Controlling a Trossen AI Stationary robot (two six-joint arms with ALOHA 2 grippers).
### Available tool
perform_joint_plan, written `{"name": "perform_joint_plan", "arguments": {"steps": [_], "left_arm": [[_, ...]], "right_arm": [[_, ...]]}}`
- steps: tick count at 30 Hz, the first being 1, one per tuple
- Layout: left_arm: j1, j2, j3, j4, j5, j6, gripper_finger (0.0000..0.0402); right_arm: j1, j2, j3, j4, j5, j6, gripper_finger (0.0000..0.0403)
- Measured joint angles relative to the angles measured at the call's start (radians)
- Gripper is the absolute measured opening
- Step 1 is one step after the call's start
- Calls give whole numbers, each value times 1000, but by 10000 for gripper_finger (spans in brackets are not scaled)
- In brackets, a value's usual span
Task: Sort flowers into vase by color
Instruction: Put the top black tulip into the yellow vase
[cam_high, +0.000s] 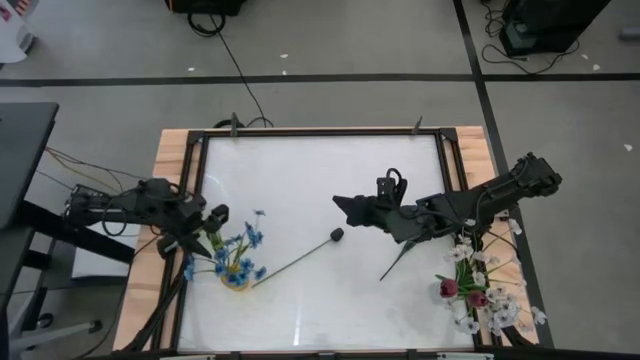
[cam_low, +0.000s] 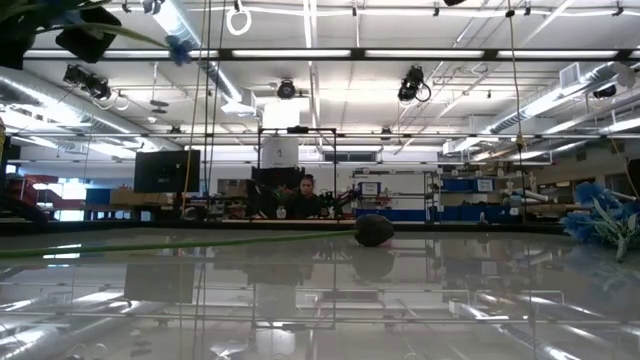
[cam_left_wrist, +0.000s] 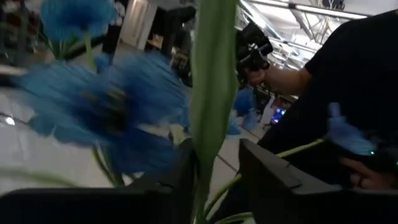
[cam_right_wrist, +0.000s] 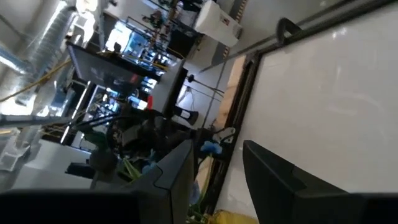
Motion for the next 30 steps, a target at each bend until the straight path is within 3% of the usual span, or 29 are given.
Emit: {"name": "perform_joint_plan", "arguments": {"steps": [5, 10, 17, 23, 30], "left_arm": [[-30, 55, 4, 51, 0, 22, 183], [-67, 86, 57, 44, 25, 87, 194], [-111, 132, 169, -180, 25, 211, 194], [-113, 168, 295, -351, -93, 361, 194], [-113, 181, 422, -380, -258, 331, 194]], "right_arm": [[-36, 0, 0, -146, -99, 162, 148], [-68, 0, 0, -310, -243, 302, 148], [-84, 0, 0, -438, -384, 395, 148], [-85, 0, 0, -628, -532, 505, 147], [-85, 0, 0, -916, -664, 597, 147]]}}
